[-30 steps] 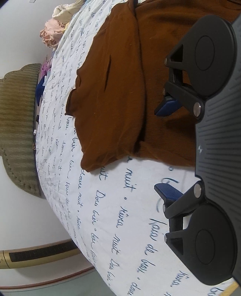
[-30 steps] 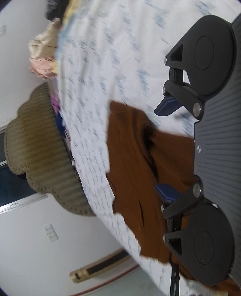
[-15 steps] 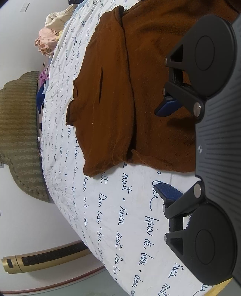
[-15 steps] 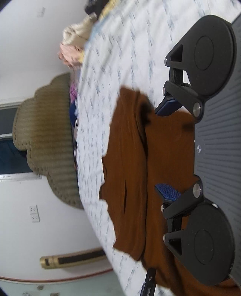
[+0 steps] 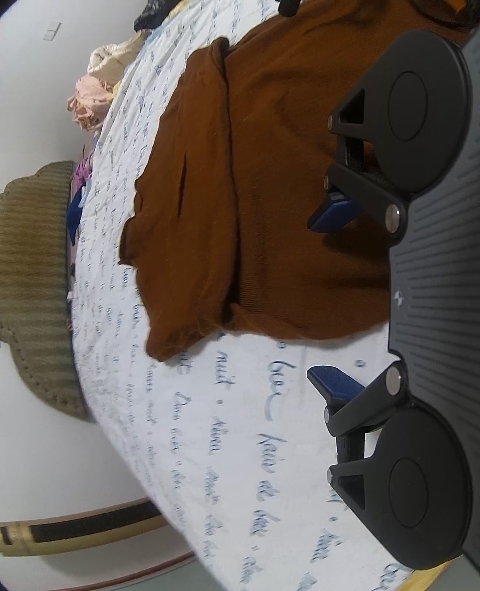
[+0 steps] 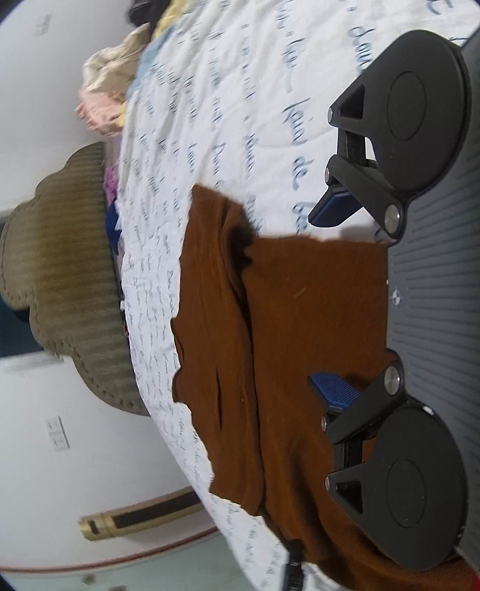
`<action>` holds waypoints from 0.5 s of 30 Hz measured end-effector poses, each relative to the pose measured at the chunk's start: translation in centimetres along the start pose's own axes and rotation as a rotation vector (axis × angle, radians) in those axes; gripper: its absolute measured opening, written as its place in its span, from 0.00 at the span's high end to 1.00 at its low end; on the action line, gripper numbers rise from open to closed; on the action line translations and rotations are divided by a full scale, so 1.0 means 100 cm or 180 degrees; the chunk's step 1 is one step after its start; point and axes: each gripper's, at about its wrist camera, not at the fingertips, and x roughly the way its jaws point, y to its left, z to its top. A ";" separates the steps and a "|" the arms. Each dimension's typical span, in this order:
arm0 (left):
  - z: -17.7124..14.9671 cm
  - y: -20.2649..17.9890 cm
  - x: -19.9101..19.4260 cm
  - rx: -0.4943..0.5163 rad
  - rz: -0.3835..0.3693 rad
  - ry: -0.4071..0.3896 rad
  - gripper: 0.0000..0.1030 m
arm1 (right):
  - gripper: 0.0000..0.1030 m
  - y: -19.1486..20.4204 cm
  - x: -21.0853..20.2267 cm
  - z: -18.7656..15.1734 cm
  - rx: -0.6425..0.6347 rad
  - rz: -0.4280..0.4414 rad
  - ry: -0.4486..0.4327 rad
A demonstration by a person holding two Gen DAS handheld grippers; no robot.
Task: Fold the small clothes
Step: 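Move the right gripper to the sweater hem and close on it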
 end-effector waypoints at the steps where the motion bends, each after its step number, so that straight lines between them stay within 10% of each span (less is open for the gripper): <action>1: -0.003 0.004 0.001 -0.0033 -0.0063 0.0038 0.23 | 0.19 -0.006 0.000 -0.001 0.0083 0.0014 0.0032; 7: -0.011 0.018 0.011 -0.0252 -0.0387 0.0176 0.24 | 0.25 -0.012 0.004 -0.014 0.0200 0.0274 0.0226; 9: -0.010 0.018 0.017 -0.0292 -0.0472 0.0169 0.28 | 0.52 -0.004 0.007 -0.016 0.0130 0.0247 0.0239; 12: -0.007 0.012 0.020 -0.0252 -0.0559 0.0176 0.63 | 0.82 0.004 0.011 -0.016 0.0076 0.0337 0.0267; 15: -0.004 -0.001 0.020 -0.0131 -0.0627 0.0228 0.90 | 0.83 0.010 0.008 -0.015 0.0055 0.0424 0.0219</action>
